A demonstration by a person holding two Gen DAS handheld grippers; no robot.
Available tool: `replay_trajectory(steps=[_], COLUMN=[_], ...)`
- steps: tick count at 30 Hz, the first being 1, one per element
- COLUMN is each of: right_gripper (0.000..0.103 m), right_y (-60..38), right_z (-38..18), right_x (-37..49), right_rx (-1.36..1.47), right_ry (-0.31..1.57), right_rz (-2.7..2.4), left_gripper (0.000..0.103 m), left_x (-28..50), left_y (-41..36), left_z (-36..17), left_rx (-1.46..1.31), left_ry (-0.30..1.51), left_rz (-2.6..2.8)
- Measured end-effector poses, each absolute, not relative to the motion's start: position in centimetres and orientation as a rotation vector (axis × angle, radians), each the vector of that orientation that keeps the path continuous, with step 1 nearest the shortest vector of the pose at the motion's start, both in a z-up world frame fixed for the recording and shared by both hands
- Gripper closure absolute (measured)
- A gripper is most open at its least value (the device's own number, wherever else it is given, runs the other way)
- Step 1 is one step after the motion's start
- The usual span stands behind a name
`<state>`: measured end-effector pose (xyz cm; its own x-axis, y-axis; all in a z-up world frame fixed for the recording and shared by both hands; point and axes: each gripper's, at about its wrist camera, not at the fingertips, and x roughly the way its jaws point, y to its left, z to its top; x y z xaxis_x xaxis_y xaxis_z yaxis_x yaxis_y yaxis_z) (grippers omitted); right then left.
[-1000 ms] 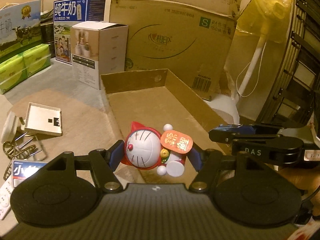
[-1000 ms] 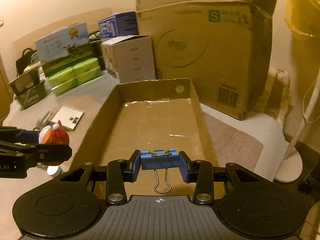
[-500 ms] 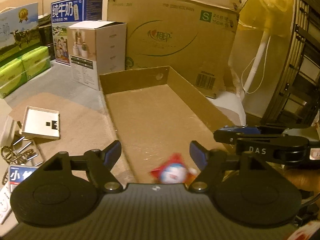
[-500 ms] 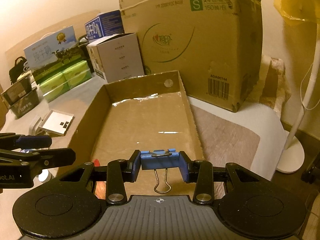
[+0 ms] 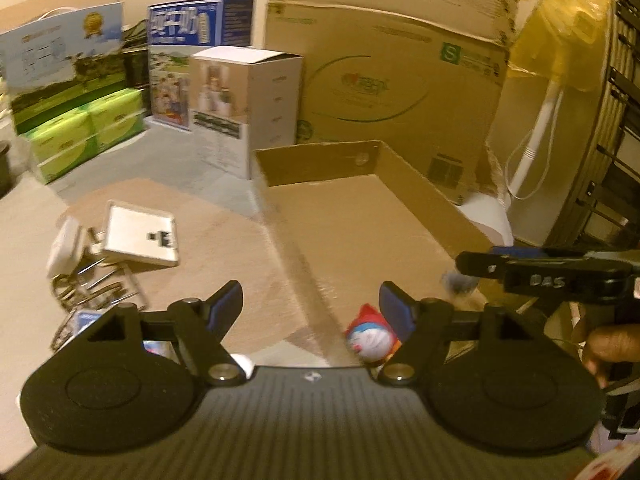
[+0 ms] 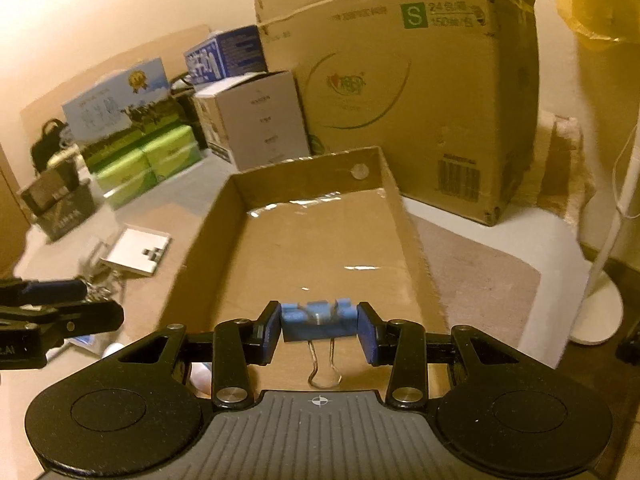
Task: Organize rigid objects
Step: 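Carry the Doraemon figure into the cardboard box and release it while the right gripper drops the clip there, then move both grippers back from the box toward the remaining table items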
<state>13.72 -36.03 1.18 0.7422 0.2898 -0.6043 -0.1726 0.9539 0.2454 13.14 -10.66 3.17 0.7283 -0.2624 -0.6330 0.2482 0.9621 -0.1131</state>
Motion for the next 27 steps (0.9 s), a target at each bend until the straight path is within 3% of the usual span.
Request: replay_trajectory(steps=[1,2,27], right_gripper=[0.03,0.028,0.027], right_y=[-35.9,-35.9,-26.5], right_z=[1.4,1.6,3.2], right_x=[13.6,13.4,7.7], right_rx=[0.178,0.183,0.132], right_ry=[0.679,0.666,0.642], right_rz=[0.249,0.25,0.376], left_gripper=[0.031,0.031,0.03], left_x=[13.0,12.8,5.8], left_y=[-10.2,-9.5,3.2], left_z=[3.2,3.2,2.9], left_rx=[-0.024,-0.028,-0.04], left_ry=[0.7,0.699,0.67], left_rz=[-0.274,-0.262,-0.061])
